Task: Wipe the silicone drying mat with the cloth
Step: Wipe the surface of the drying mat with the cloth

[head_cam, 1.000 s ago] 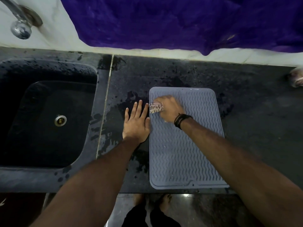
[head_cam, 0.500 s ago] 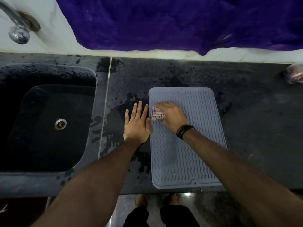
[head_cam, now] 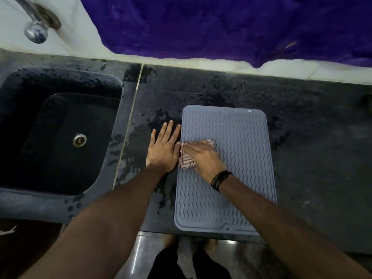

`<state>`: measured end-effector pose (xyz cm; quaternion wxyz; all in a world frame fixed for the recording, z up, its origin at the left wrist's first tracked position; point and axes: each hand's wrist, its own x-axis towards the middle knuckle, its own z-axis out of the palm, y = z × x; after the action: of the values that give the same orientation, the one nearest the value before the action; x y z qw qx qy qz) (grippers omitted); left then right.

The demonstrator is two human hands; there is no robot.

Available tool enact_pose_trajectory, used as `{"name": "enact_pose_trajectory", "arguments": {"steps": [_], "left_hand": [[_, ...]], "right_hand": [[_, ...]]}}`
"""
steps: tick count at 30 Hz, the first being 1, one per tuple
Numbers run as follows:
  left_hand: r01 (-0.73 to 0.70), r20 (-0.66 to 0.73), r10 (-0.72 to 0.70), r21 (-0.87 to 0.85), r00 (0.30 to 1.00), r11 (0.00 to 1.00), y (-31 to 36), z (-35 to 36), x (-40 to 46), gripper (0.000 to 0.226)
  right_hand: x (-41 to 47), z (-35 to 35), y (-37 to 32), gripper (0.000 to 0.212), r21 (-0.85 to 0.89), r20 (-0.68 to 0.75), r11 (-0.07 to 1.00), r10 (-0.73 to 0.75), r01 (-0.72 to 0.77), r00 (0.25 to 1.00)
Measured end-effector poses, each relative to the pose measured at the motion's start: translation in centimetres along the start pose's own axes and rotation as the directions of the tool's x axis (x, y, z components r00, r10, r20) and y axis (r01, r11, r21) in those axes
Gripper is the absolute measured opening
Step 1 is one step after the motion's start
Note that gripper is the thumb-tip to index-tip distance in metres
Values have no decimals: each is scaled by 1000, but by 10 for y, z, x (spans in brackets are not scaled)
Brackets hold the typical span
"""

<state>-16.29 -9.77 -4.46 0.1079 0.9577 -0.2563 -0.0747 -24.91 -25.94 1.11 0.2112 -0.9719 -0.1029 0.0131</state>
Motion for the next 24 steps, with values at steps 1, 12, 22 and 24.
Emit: {"name": "enact_pose_trajectory", "arguments": {"steps": [1,12,22,24], "left_hand": [[-1,-2,1,-4,1000,1000,-1,0,0,59],[-10,-9,10,-21,1000,1000,-3,1,-1,62],[-7,-15,6,-26,1000,1000,-3,5,0,62],[-5,-15,4,-27,1000,1000,-2,4,0,63]], "right_hand": [[-5,0,-2,72,3,3,1000,-9,9,1000],[21,-15,3,65,15,-80,997,76,-75,994],[-19,4,-12,66,-2,1,1000,-1,1,1000],[-32,7,-14,65,20,16,1000,-14,13,1000]]}}
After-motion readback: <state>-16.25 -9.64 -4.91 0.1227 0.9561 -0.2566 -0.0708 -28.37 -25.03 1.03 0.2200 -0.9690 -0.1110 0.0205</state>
